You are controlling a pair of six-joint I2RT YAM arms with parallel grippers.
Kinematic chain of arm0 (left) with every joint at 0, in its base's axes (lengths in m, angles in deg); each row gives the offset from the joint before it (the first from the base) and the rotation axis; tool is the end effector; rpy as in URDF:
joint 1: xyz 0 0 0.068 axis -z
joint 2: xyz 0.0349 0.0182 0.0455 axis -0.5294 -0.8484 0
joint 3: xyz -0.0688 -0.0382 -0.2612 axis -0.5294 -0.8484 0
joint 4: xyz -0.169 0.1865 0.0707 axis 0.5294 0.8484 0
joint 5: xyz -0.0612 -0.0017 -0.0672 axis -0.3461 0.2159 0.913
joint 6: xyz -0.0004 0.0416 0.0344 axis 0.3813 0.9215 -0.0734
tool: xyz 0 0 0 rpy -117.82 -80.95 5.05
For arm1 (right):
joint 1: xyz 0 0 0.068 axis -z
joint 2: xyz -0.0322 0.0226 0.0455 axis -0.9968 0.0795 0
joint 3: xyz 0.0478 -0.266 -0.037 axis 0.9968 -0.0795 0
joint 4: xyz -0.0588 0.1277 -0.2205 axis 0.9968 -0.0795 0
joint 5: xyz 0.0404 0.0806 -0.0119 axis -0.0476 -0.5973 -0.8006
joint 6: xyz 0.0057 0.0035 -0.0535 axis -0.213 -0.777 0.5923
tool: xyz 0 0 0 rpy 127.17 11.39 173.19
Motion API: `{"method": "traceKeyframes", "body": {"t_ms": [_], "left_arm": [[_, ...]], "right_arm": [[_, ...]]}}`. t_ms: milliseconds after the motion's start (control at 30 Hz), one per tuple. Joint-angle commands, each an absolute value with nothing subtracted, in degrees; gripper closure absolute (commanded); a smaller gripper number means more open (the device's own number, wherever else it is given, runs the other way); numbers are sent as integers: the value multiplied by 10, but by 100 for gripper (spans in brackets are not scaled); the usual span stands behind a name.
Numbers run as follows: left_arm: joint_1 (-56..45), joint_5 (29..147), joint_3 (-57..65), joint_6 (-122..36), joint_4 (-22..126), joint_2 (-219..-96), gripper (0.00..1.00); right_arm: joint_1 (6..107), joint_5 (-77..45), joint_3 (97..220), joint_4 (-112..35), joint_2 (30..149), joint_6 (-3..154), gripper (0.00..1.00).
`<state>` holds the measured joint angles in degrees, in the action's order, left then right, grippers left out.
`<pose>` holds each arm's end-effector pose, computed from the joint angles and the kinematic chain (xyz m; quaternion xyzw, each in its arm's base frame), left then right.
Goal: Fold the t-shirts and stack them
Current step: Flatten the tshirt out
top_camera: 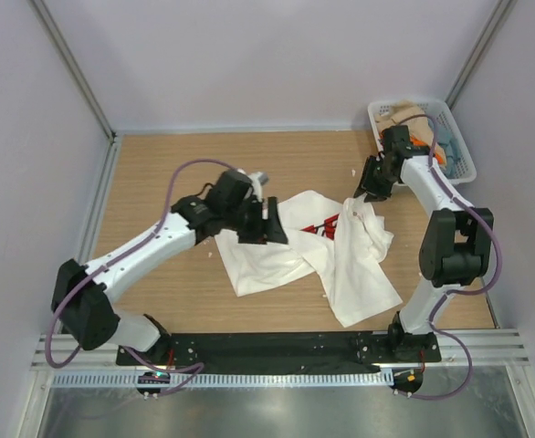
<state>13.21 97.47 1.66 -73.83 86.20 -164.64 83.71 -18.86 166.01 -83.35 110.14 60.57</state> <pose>0.2150 -0.2318 0.3023 0.0838 0.9111 -0.3641 0.1742 0.3736 0.0176 0.2511 0.1486 0.9598 0.1298 0.1994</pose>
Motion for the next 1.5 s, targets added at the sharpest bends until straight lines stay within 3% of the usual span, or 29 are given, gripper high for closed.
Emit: {"method": "traceKeyframes", "body": {"t_ms": [0,100,167,333,433,633,1067,1267,1367,1467], "left_arm": [[23,961,-32,-707,924,-1591,35],[-7,888,-9,-626,949,-1609,37],[-13,840,7,-595,962,-1650,44],[-69,870,24,-582,932,-1737,63],[-103,886,35,-586,903,-1787,69],[-120,888,69,-571,883,-1871,62],[-121,884,108,-571,865,-1932,64],[-121,884,109,-579,860,-1952,71],[-121,871,106,-583,859,-1946,71],[-121,850,99,-588,859,-1932,64]], "right_arm": [[811,-114,1676,-875,1035,634,57],[801,-71,1651,-887,995,632,51],[800,-56,1634,-891,973,626,47],[803,-19,1597,-906,926,610,42],[803,-33,1589,-919,912,614,42],[803,-80,1549,-920,872,611,42],[803,-117,1529,-915,876,624,42],[803,-130,1518,-910,881,626,42],[803,-131,1511,-907,880,629,42],[803,-134,1502,-904,880,632,42]]}}
